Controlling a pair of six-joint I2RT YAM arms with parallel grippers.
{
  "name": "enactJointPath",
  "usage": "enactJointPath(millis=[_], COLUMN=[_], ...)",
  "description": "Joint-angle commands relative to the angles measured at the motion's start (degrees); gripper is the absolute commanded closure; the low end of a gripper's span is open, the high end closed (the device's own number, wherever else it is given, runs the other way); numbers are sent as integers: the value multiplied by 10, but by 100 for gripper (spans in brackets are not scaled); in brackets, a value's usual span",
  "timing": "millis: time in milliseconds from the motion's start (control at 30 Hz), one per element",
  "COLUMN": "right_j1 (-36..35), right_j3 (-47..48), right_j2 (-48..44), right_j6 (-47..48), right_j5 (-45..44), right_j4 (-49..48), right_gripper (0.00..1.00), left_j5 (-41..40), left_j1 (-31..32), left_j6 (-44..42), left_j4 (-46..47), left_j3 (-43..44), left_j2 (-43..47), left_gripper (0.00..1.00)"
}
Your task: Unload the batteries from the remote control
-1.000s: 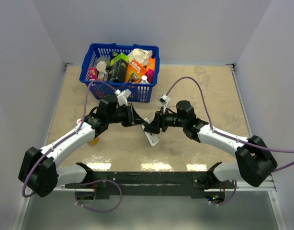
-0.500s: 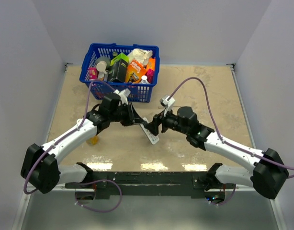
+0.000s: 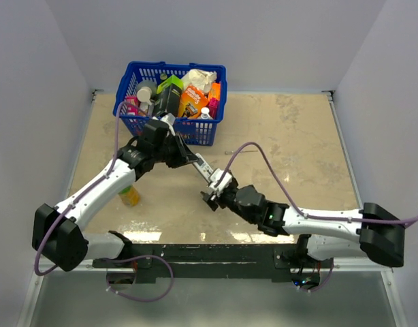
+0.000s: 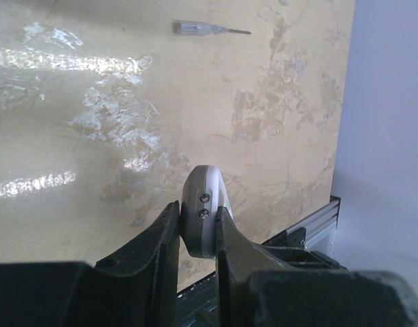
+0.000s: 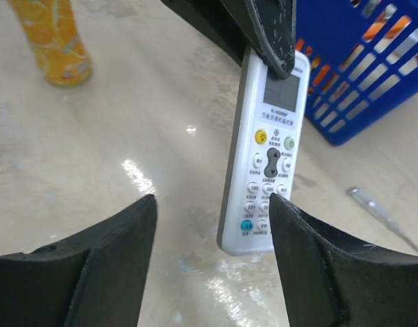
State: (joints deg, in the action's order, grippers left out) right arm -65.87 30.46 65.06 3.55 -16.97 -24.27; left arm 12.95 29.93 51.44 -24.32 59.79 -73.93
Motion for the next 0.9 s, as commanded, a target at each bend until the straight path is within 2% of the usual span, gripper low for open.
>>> enactJointPath(millis=[0, 33, 67, 133, 300, 367, 433, 633, 733, 767, 867], right_j1=[-63, -92, -103, -118, -132, -141, -143, -148, -151, -150, -152], right_j3=[1, 1, 1, 5, 24, 35, 57, 73, 80, 83, 89], right_j2=[66, 81, 107, 132, 190, 198, 212, 259, 271, 273, 278], right_j6=[164, 185, 205, 247, 297, 306, 296, 282, 277, 278, 273], right_j5=[-185, -221, -298, -336, -416, -424, -417, -459, -476, -476, -477], right_j4=[-118, -162, -189, -244, -299, -294, -251, -256, -260, -261, -257], right_gripper=[31, 31, 31, 32, 42, 45, 46, 46, 54, 62, 74], left_j5=[-19, -20, -18, -12, 3, -1, -7, -9, -5, 0, 0], left_j1=[-9, -11, -15, -16, -16, -16, -16, -16, -16, -16, -16], left_j6=[35, 38, 45, 50, 68, 68, 68, 66, 65, 64, 57], left_j4=[-17, -21, -24, -28, -35, -42, -55, -66, -65, -65, -64], left_j3=[20, 21, 21, 21, 12, 10, 9, -5, -13, -14, -18], left_j2=[26, 27, 28, 30, 36, 44, 53, 75, 83, 85, 93], left_gripper=[100, 100, 100, 100, 100, 100, 100, 100, 100, 100, 100])
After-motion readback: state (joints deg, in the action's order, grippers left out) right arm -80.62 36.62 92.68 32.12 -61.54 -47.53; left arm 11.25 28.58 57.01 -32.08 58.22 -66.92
